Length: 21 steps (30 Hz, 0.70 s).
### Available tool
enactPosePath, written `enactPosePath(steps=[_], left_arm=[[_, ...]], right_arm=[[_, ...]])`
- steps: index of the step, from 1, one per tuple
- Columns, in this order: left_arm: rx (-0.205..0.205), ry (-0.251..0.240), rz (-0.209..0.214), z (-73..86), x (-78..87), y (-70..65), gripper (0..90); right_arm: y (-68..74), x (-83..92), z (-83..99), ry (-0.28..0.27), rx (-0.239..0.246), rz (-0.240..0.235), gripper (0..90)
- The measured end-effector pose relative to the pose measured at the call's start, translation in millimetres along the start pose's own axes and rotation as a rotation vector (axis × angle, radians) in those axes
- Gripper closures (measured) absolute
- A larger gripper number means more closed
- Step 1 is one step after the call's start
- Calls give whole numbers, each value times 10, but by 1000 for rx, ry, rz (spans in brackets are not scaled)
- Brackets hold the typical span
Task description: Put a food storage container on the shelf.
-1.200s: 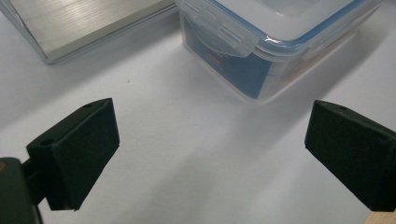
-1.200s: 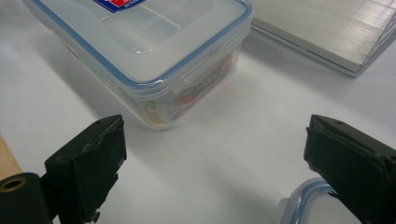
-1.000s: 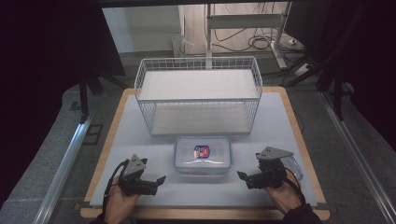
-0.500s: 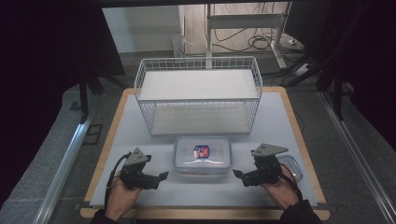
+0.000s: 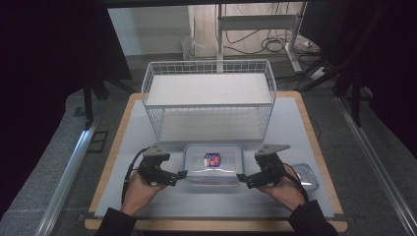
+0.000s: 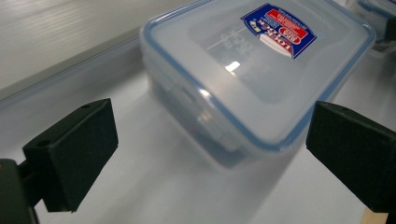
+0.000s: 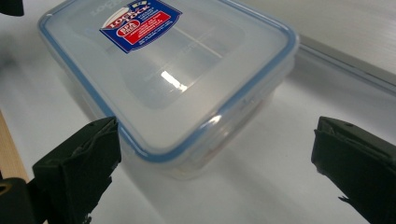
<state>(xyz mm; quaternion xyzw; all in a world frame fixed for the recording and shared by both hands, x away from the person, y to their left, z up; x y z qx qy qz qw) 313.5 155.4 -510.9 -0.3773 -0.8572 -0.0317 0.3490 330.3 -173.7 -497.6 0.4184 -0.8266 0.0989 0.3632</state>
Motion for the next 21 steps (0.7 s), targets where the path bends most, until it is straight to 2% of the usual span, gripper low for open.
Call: enactPosePath(steps=[2, 4, 6, 11, 12, 13, 15, 17, 19, 21], left_arm=[[18, 12, 43, -26, -81, 15, 17], [18, 32, 64, -43, -168, 22, 17], [24, 42, 77, -50, -212, 24, 17], [57, 73, 156, -88, -376, 51, 3], [74, 77, 165, -90, -392, 56, 0], [74, 77, 165, -90, -392, 56, 0], [89, 73, 188, -76, -402, 80, 0], [95, 77, 190, -73, -403, 79, 0], [99, 82, 189, -73, -402, 76, 0], [98, 86, 176, -77, -384, 59, 20]], right_arm=[[-11, -53, -40, 18, -3, -1, 16], [-31, -116, -86, 29, -26, -25, 26], [-39, -135, -100, 33, -31, -27, 32], [-93, -290, -167, 62, -108, -115, 36], [-100, -314, -172, 66, -122, -134, 36], [-100, -314, -172, 66, -122, -134, 36], [-110, -376, -175, 82, -161, -169, 12], [-134, -399, -171, 85, -190, -205, 23], [-147, -414, -166, 87, -206, -215, 21], [-151, -393, -163, 88, -216, -218, 65]])
Point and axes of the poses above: each handheld gripper's, and its own axes: x roughly backward along the jaws, z roughly out of its underside, y roughly to its left, the point moved 3 cm from there along -x, roughly forward along the jaws, and after that the axes turned 2 degrees about -z, right-handed, at the moved point
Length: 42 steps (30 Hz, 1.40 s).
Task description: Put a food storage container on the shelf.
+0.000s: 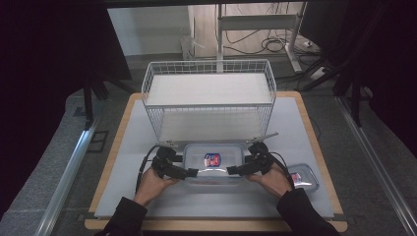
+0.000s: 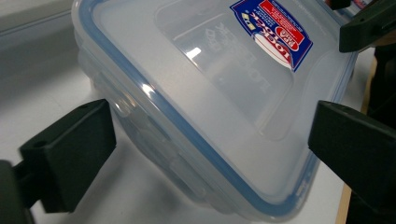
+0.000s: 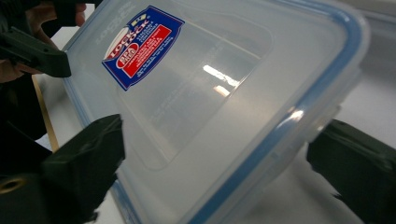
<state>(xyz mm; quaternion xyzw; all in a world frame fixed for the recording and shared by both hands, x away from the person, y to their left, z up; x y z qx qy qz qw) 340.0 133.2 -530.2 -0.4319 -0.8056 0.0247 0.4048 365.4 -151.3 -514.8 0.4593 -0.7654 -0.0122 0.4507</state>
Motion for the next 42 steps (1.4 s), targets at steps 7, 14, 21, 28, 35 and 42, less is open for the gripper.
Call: enactPosePath(steps=[7, 14, 21, 28, 35, 42], left_arm=[[-29, -7, -65, 63, 111, -148, 102], [-33, -53, -88, 178, 244, -230, 288], [49, -140, -33, 247, 359, -166, 476], [75, -141, -7, 251, 347, -121, 464], [91, -133, 20, 230, 307, -51, 386], [147, -127, 79, 245, 297, -5, 411]], right_arm=[[79, 105, 70, -9, 14, 16, 160], [212, 197, 174, -26, 51, 58, 262], [195, 298, 228, -84, 16, 20, 380], [146, 319, 238, -106, -17, -20, 419], [125, 303, 233, -102, -28, -39, 429], [120, 295, 222, -97, -26, -38, 429]])
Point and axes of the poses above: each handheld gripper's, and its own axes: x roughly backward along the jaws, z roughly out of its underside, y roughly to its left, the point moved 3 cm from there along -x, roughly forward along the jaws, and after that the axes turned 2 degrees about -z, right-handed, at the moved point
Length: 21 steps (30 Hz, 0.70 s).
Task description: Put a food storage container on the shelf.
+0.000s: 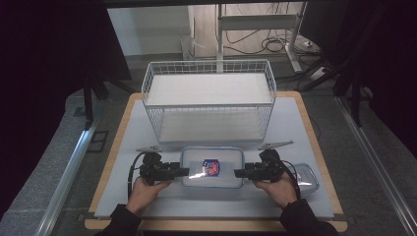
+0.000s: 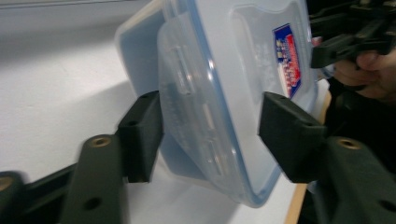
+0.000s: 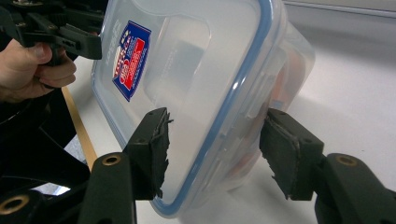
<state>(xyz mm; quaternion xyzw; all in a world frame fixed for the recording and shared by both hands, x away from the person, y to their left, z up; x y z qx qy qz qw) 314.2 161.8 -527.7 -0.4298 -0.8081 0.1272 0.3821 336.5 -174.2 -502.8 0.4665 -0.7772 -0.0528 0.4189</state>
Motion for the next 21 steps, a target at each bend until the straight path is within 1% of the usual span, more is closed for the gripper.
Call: enactPosePath(steps=[1, 4, 5, 6, 7, 9, 10, 11, 12, 15, 16, 17, 21], left_arm=[[7, 1, -1, 4, 3, -5, 415], [1, 0, -7, 10, 9, -20, 424], [9, 1, -14, 15, 19, -35, 429], [9, 1, -14, 15, 19, -35, 433], [12, 0, -15, 19, 24, -43, 438], [41, -14, -3, 35, 45, -41, 459], [41, -14, -3, 35, 45, -41, 468], [49, -18, 7, 42, 52, -34, 468], [58, -17, 8, 43, 56, -34, 478], [61, -20, 5, 41, 58, -46, 480], [61, -20, 5, 41, 58, -46, 483], [71, -31, 8, 36, 59, -47, 488], [62, -41, -5, 22, 60, -67, 500]], right_arm=[[-1, 0, -1, -1, -1, -2, 431], [-1, 0, -3, -6, -6, -3, 438], [-9, 0, -5, -15, -19, -10, 450], [-9, 0, -5, -15, -19, -10, 450], [-19, 1, -6, -25, -38, -18, 462], [-25, 7, -6, -31, -56, -25, 473], [-25, 7, -6, -31, -56, -25, 473], [-25, 8, -5, -35, -63, -29, 476], [-32, 11, -2, -42, -80, -35, 485], [-42, 16, 1, -53, -107, -45, 499], [-42, 16, 1, -53, -107, -45, 499], [-49, 27, 2, -58, -125, -54, 514], [-51, 44, -2, -74, -126, -56, 528]])
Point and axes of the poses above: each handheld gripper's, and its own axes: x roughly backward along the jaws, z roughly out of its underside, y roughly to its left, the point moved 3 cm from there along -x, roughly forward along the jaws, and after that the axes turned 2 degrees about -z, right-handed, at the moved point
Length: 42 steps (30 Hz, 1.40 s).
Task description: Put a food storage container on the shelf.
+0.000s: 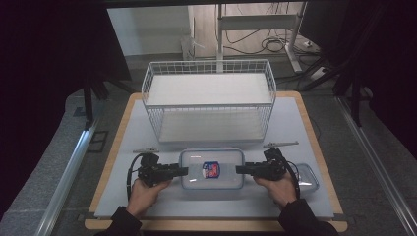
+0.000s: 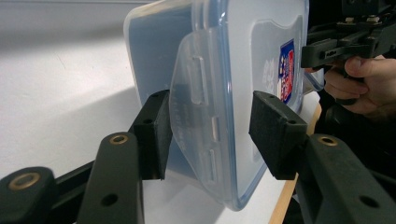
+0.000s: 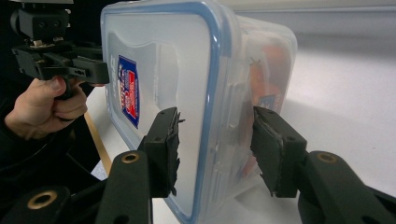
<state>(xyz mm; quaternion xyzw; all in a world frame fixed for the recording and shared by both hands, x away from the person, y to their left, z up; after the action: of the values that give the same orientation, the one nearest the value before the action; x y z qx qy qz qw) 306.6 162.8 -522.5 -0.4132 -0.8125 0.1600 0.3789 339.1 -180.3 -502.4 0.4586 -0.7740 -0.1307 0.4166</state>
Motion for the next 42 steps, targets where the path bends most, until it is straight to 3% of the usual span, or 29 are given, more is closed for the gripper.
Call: enactPosePath(steps=[5, 10, 22, 35, 42], left_arm=[[-2, -1, -19, -10, -13, -23, 498], [-42, -30, -31, -90, 45, -109, 497], [-85, -54, -43, -255, 161, -210, 499], [-131, -80, -54, -581, 344, -351, 499], [-130, -85, -57, -754, 411, -393, 499]], right_arm=[[12, 5, -8, -16, 17, 11, 529], [69, 73, -70, -59, 55, 14, 529], [196, 169, -256, -82, 123, 15, 529], [372, 300, -562, -110, 177, 19, 528], [433, 354, -729, -122, 182, 18, 528]])
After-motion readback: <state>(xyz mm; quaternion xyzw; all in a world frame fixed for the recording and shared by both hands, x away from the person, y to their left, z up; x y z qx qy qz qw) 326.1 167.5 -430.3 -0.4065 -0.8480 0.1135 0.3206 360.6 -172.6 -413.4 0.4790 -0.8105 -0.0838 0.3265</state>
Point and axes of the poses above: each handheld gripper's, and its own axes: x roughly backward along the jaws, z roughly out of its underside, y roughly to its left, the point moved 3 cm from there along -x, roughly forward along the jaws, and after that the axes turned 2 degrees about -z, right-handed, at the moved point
